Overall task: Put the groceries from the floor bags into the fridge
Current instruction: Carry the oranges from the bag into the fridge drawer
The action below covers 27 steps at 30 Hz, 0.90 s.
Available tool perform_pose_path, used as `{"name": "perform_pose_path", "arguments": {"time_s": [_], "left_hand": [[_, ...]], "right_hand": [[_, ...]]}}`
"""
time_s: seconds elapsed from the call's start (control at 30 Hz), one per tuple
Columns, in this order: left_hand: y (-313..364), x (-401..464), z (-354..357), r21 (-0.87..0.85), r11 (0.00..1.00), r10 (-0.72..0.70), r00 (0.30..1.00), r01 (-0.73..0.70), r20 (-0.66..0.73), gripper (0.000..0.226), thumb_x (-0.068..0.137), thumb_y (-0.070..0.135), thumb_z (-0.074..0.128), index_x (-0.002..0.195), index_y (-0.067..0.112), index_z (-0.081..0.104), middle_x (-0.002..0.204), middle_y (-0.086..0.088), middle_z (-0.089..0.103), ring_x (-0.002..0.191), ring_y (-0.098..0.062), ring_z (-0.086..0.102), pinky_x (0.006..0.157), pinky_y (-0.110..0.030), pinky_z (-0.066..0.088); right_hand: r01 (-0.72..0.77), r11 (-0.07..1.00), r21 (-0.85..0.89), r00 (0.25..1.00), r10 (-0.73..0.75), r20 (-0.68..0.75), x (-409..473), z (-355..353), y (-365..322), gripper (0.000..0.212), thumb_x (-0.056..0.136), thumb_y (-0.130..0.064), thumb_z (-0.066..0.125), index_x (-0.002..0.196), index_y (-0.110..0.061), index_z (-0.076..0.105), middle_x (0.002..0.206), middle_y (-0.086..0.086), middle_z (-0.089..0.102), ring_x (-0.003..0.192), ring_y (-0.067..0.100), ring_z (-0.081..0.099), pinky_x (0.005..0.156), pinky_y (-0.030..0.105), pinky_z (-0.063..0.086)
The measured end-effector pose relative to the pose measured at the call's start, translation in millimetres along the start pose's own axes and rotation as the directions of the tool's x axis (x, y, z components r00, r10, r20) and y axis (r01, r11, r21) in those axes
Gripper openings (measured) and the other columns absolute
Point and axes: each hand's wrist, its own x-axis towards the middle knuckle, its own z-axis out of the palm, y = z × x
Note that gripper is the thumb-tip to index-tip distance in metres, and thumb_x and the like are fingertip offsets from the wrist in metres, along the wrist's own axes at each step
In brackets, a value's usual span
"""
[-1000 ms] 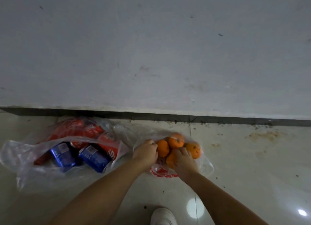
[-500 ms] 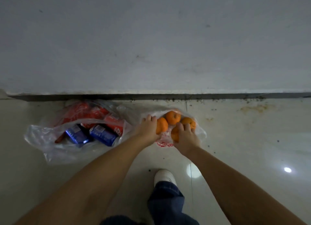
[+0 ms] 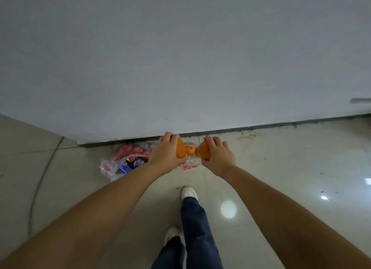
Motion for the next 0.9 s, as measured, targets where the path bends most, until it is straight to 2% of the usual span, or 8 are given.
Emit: {"name": "perform_pose_path", "arguments": {"time_s": [0.23, 0.33, 0.47, 0.57, 0.7, 0.9], "left_hand": [[54, -91, -75, 0.041, 0.997, 0.072, 0.994, -0.069, -0.088, 0.073, 0.079, 0.047, 0.066, 0.136, 0.016, 0.033, 0.136, -0.005, 0.031, 0.125, -0.023, 0.037, 0.091, -0.037, 0.047], [93, -110, -99, 0.128, 0.972, 0.21, 0.974, -0.198, -0.086, 0.07, 0.077, 0.048, 0.066, 0.132, 0.018, 0.035, 0.133, -0.004, 0.033, 0.123, -0.023, 0.039, 0.089, -0.038, 0.049], [180, -124, -119, 0.193, 0.906, 0.399, 0.913, -0.377, -0.088, 0.07, 0.077, 0.043, 0.067, 0.133, 0.016, 0.036, 0.134, -0.006, 0.035, 0.122, -0.025, 0.039, 0.09, -0.039, 0.048], [257, -138, -105, 0.214, 0.833, 0.532, 0.844, -0.51, -0.061, 0.069, 0.078, 0.042, 0.067, 0.133, 0.015, 0.036, 0.135, -0.006, 0.035, 0.121, -0.026, 0.04, 0.089, -0.039, 0.048], [365, -180, -51, 0.204, 0.701, 0.693, 0.721, -0.683, 0.032, 0.069, 0.077, 0.043, 0.069, 0.131, 0.015, 0.037, 0.133, -0.006, 0.037, 0.119, -0.025, 0.042, 0.087, -0.037, 0.048], [514, -317, 78, 0.115, 0.453, 0.867, 0.467, -0.884, 0.175, 0.076, 0.077, 0.044, 0.071, 0.137, 0.017, 0.034, 0.137, -0.005, 0.035, 0.12, -0.024, 0.045, 0.092, -0.036, 0.047]], "right_hand": [[-0.045, 0.999, -0.004, 0.985, 0.043, -0.167, -116, -79, -18, 0.07, 0.082, -0.039, 0.063, 0.14, -0.028, 0.027, 0.141, 0.0, 0.034, 0.124, 0.027, 0.04, 0.087, 0.04, 0.05], [-0.083, 0.996, 0.017, 0.966, 0.084, -0.243, -164, -103, -10, 0.069, 0.083, -0.039, 0.062, 0.14, -0.029, 0.026, 0.142, -0.001, 0.034, 0.124, 0.026, 0.04, 0.086, 0.037, 0.05], [-0.189, 0.977, 0.097, 0.904, 0.212, -0.371, -234, -139, 22, 0.07, 0.083, -0.039, 0.064, 0.141, -0.029, 0.026, 0.143, -0.001, 0.034, 0.124, 0.026, 0.041, 0.087, 0.037, 0.05], [-0.289, 0.938, 0.192, 0.813, 0.347, -0.468, -298, -155, 63, 0.071, 0.082, -0.038, 0.065, 0.141, -0.027, 0.027, 0.142, 0.0, 0.035, 0.123, 0.026, 0.041, 0.088, 0.039, 0.05], [-0.437, 0.847, 0.302, 0.667, 0.531, -0.523, -411, -151, 129, 0.072, 0.082, -0.038, 0.065, 0.142, -0.028, 0.025, 0.143, -0.001, 0.033, 0.123, 0.026, 0.041, 0.089, 0.039, 0.05], [-0.63, 0.633, 0.451, 0.383, 0.758, -0.528, -618, -111, 222, 0.072, 0.08, -0.036, 0.066, 0.141, -0.026, 0.029, 0.141, 0.003, 0.037, 0.119, 0.029, 0.044, 0.088, 0.039, 0.047]]}}
